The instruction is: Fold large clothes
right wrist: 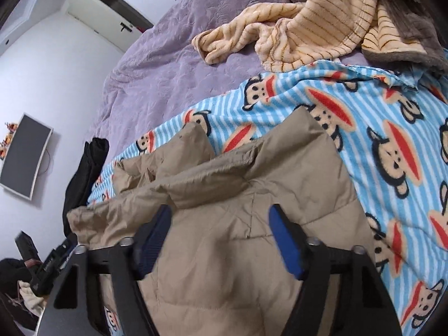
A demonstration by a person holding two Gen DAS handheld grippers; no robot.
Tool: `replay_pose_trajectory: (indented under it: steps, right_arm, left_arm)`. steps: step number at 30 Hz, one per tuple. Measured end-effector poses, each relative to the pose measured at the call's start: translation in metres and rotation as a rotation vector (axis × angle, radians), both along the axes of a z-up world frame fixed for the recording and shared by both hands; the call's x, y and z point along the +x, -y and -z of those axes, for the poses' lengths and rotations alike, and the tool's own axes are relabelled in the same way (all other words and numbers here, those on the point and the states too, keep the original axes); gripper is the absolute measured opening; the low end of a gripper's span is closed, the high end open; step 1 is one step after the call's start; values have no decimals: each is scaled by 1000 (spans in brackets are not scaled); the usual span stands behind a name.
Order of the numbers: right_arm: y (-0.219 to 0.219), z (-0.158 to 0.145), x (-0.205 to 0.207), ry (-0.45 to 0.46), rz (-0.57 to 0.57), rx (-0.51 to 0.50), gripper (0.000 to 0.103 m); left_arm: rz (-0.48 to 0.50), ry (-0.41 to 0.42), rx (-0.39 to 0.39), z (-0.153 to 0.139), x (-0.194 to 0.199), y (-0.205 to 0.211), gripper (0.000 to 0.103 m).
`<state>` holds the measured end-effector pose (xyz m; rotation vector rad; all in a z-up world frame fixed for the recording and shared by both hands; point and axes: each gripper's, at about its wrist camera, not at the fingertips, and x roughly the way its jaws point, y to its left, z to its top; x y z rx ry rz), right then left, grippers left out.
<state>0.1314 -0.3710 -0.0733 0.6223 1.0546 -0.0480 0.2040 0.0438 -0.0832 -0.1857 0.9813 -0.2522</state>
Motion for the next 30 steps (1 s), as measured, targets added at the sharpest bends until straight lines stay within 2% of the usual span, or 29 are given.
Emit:
replay_pose_trajectory:
  steps: [1,2,3,6,8,11,14,16,19,21,23,27,30]
  right_arm:
    - [-7,5,2,-17,-38,-11,36]
    - [-16,11,5,-30,-76,-15,30]
    - [-22,18,8,-41,-99,-17,28]
    - [-44,40,24,-54,-154,-50,27]
    - [-53,53,36,-56,-171,-108,26]
    - [-53,68,50,-61,-166,-132,23]
    - [-45,73,62,-74,-151,-114,22]
    - [-38,67,67,-85,-146,-113,22]
    - [-16,48,63,-80,-90,-236,22]
    - [10,46,56,-100,-26,-286,22]
    - [34,55,50,-140,39,-278,22]
    - [64,82,47,-155,148,-124,22]
    - [59,89,55,-157,134,-173,22]
  left_arm:
    - [39,-7,-4,2,1,8,73]
    - [69,-7,3,5,0,18,63]
    - [111,-14,15,11,3,31,62]
    - [169,-17,55,36,7,68,62]
    - [158,-33,85,58,16,85,62]
    - [127,-16,121,77,32,95,62]
    - [119,-29,131,82,48,96,62]
    - [107,-27,142,74,56,88,62]
    - [38,22,209,60,62,58,62]
    - [-24,20,226,62,71,28,62]
    - [-78,-2,233,70,78,5,62]
    - [-90,-32,233,94,89,-3,63]
    - [-83,-26,272,104,96,10,64]
